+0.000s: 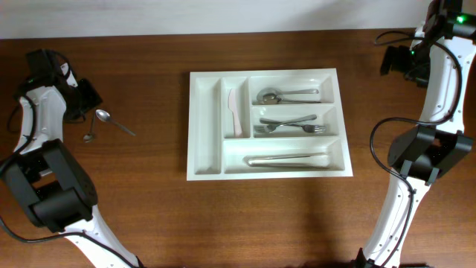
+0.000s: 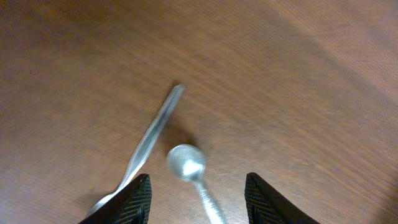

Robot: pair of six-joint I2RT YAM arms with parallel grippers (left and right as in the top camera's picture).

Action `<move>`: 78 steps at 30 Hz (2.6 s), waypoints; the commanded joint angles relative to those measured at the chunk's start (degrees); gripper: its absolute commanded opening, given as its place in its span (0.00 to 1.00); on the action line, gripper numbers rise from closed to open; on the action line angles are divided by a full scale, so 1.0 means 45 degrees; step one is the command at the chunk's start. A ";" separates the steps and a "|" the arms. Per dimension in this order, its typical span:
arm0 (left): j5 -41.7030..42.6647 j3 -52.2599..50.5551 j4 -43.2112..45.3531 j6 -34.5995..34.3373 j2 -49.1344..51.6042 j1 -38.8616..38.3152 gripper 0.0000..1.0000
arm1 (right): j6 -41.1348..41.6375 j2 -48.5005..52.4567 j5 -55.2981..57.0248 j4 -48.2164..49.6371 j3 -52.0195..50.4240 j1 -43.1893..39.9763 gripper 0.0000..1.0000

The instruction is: Pack container

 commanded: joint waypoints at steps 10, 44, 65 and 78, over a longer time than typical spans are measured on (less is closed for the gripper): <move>0.3531 -0.1991 0.1268 0.1438 0.0520 0.0180 0.57 | -0.0092 -0.0238 -0.0078 -0.0010 0.0189 0.0049 0.99; 0.5056 -0.1141 0.2594 0.1525 0.1098 0.1583 0.70 | -0.0092 -0.0238 -0.0078 -0.0010 0.0189 0.0049 0.99; 0.5416 -0.1156 0.2647 0.1525 0.1783 0.1243 0.43 | -0.0092 -0.0238 -0.0078 -0.0010 0.0189 0.0049 0.99; 0.5362 -0.1156 0.2642 0.1525 0.1783 0.1166 0.02 | -0.0092 -0.0238 -0.0078 -0.0010 0.0189 0.0049 0.99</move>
